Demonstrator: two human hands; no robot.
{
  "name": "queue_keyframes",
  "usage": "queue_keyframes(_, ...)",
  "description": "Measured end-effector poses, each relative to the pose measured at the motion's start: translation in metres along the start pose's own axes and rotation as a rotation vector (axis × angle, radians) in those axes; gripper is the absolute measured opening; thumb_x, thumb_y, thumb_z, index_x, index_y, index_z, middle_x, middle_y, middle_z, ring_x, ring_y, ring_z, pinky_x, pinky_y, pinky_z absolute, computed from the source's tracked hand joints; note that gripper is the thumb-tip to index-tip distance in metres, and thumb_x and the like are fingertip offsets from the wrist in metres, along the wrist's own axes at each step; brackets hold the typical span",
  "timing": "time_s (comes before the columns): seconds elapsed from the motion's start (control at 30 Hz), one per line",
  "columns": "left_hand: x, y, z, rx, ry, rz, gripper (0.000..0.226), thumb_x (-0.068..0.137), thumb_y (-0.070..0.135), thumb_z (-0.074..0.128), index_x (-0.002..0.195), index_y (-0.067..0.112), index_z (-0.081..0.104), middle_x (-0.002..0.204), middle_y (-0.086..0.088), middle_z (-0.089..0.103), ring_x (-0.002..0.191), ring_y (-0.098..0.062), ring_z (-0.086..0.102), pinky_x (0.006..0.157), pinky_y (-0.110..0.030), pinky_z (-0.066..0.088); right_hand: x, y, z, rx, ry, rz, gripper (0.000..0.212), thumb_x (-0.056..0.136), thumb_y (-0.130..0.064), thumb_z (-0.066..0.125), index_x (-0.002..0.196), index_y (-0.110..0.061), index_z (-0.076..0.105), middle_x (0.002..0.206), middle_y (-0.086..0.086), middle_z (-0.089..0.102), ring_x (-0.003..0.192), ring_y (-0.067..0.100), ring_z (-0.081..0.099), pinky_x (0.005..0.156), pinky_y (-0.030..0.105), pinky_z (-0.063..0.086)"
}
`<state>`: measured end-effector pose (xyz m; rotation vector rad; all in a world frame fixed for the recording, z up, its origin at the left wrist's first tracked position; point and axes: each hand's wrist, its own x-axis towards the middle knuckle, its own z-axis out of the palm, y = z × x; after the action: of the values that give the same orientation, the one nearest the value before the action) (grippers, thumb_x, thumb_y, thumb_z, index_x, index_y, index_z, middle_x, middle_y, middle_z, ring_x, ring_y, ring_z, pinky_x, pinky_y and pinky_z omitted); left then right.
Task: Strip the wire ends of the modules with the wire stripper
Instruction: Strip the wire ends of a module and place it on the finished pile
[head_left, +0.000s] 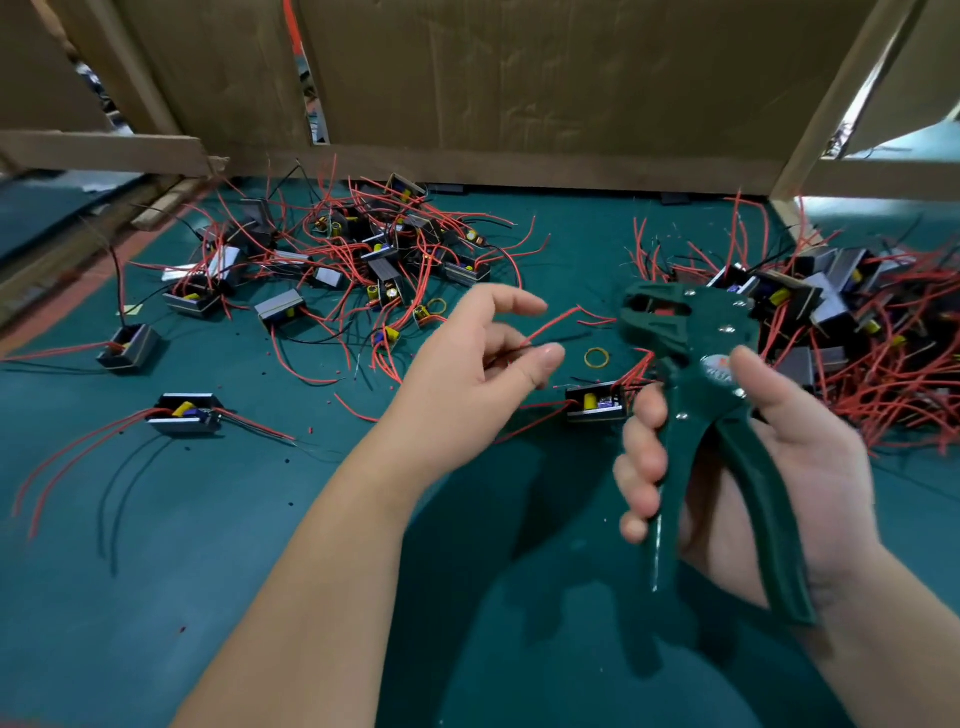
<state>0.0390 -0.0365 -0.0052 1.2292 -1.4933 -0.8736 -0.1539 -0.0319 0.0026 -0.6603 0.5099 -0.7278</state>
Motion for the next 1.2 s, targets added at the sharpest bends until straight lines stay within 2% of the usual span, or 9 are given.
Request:
queue_keyframes(0.17,0.000,0.003,-0.002,-0.108,0.077,-0.010,0.018,0.092,0.037,0.051,0.105,0.025,0.048,0.065,0.005,0.051,0.063,-0.013,0.042,0.057,-0.016,0.036,0.000,-0.005,-0.006,0.012,0.020,-0.030,0.041,0.071,-0.045,0.055,0.080,-0.005,0.062,0.071,0.019,0.057,0.061,0.036,0.060,0.062,0.049,0.056)
queue_keyframes(0.27,0.002,0.005,0.000,-0.119,0.121,-0.029,0.006,0.095,0.022,0.055,0.098,0.022,0.061,0.066,0.002,0.053,0.061,-0.009,0.044,0.055,-0.013,0.034,0.001,-0.003,-0.008,0.009,-0.023,0.022,0.042,0.076,-0.044,0.052,0.083,-0.004,0.062,0.073,0.022,0.057,0.064,0.038,0.060,0.065,0.051,0.054)
queue_keyframes(0.4,0.001,0.007,0.001,-0.147,0.142,-0.035,0.014,0.092,0.010,0.058,0.080,0.014,0.063,0.048,0.019,0.052,0.045,0.004,0.044,0.048,-0.004,0.032,0.001,0.001,-0.008,0.002,-0.117,0.122,0.041,0.075,-0.041,0.060,0.088,-0.002,0.062,0.077,0.025,0.059,0.067,0.040,0.061,0.068,0.053,0.053)
queue_keyframes(0.5,0.000,0.009,0.000,-0.177,0.143,-0.050,0.016,0.090,0.008,0.060,0.075,0.013,0.063,0.043,0.017,0.046,0.042,0.002,0.038,0.045,-0.006,0.029,0.000,0.004,-0.007,0.020,-0.211,0.179,0.043,0.072,-0.036,0.070,0.093,0.000,0.062,0.079,0.027,0.059,0.071,0.040,0.062,0.071,0.053,0.052)
queue_keyframes(0.7,-0.001,0.012,0.000,-0.144,0.117,-0.060,0.024,0.087,0.005,0.064,0.067,0.019,0.062,0.051,0.006,0.044,0.045,-0.004,0.030,0.044,-0.015,0.026,-0.001,0.005,-0.006,0.055,-0.344,0.198,0.040,0.080,-0.031,0.064,0.100,0.003,0.059,0.084,0.028,0.059,0.077,0.042,0.062,0.077,0.054,0.050)
queue_keyframes(0.77,0.000,0.012,0.000,-0.120,0.123,-0.057,0.026,0.086,0.004,0.065,0.065,0.019,0.063,0.058,-0.003,0.043,0.052,-0.009,0.029,0.046,-0.017,0.024,0.000,0.005,-0.007,0.038,-0.340,0.194,0.039,0.079,-0.031,0.065,0.099,0.002,0.060,0.083,0.027,0.059,0.076,0.041,0.062,0.077,0.054,0.050)
queue_keyframes(0.93,0.000,0.010,-0.001,-0.122,0.122,-0.065,0.029,0.085,0.001,0.065,0.064,0.020,0.063,0.056,0.008,0.050,0.056,-0.011,0.035,0.048,-0.014,0.026,0.000,0.008,-0.009,-0.071,-0.301,0.201,0.039,0.078,-0.040,0.067,0.091,-0.003,0.061,0.075,0.023,0.059,0.068,0.037,0.062,0.071,0.051,0.051)
queue_keyframes(1.07,0.000,0.010,-0.001,-0.130,0.106,-0.058,0.029,0.086,0.000,0.064,0.065,0.021,0.062,0.051,0.013,0.051,0.048,0.000,0.034,0.046,-0.011,0.027,0.000,0.008,-0.009,-0.110,-0.269,0.199,0.043,0.078,-0.047,0.068,0.087,-0.005,0.060,0.072,0.022,0.059,0.065,0.036,0.062,0.068,0.049,0.051)
queue_keyframes(1.2,-0.001,0.010,0.002,-0.101,0.105,-0.049,0.028,0.087,0.001,0.062,0.067,0.021,0.061,0.052,0.014,0.050,0.047,0.000,0.035,0.046,-0.009,0.029,-0.002,0.012,-0.007,-0.155,-0.169,0.164,0.052,0.073,-0.058,0.068,0.078,-0.007,0.060,0.064,0.020,0.056,0.056,0.032,0.060,0.061,0.044,0.051)
